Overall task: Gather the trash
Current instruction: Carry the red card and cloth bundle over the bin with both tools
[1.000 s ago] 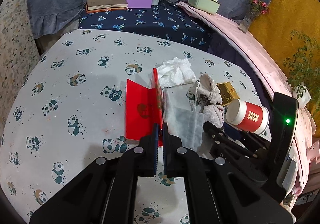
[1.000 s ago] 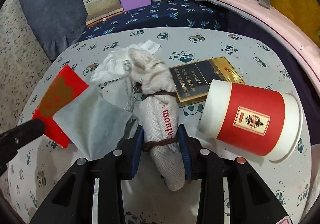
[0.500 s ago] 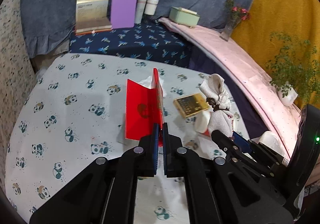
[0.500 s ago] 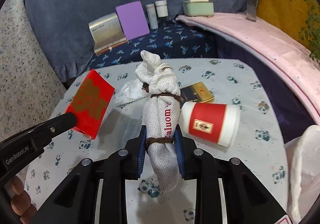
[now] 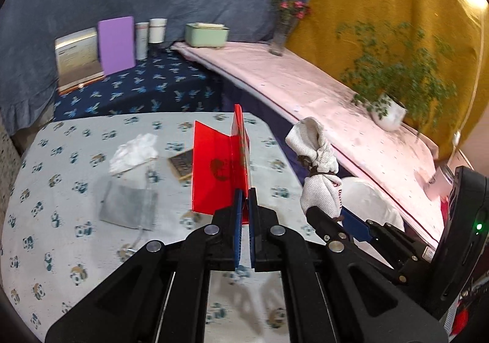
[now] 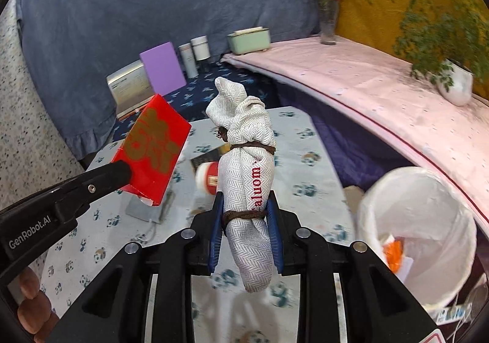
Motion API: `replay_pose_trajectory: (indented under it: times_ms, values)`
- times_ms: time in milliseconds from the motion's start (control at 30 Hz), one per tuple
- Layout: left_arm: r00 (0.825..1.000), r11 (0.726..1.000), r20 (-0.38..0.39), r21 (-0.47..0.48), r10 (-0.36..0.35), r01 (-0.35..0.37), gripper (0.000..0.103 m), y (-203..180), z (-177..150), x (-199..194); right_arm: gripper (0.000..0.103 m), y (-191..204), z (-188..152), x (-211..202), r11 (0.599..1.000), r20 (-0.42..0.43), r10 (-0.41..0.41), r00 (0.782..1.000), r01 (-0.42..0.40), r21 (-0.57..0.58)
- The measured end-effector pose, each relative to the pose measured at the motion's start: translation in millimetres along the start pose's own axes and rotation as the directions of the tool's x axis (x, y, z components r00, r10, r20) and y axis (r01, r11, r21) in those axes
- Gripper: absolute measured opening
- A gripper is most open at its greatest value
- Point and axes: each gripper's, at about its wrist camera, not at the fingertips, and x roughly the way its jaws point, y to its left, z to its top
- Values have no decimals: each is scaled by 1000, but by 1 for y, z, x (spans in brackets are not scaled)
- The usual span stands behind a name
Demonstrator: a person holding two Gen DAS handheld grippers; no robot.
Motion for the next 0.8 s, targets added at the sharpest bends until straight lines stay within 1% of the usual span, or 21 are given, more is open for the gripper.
replay_pose_trajectory:
  times_ms: [200, 467, 633, 800]
  values:
    - [997, 993, -24, 96, -71, 73, 3, -63, -8, 9, 25, -57, -14, -26, 994, 17, -77, 997, 76, 79]
    - [988, 969, -67, 194, -141, 151, 3, -137, -19, 28, 25, -128, -32, -48, 968, 11, -174, 985, 169, 186]
    - [980, 955, -98, 227, -171, 190, 4, -167, -23, 41, 25, -159, -39, -56, 948, 3, -220, 976, 213, 236]
    - [974, 942, -133, 257, -186, 215, 4, -188, -28, 56, 25, -186, -47, -59, 932, -7, -248, 969, 240, 272]
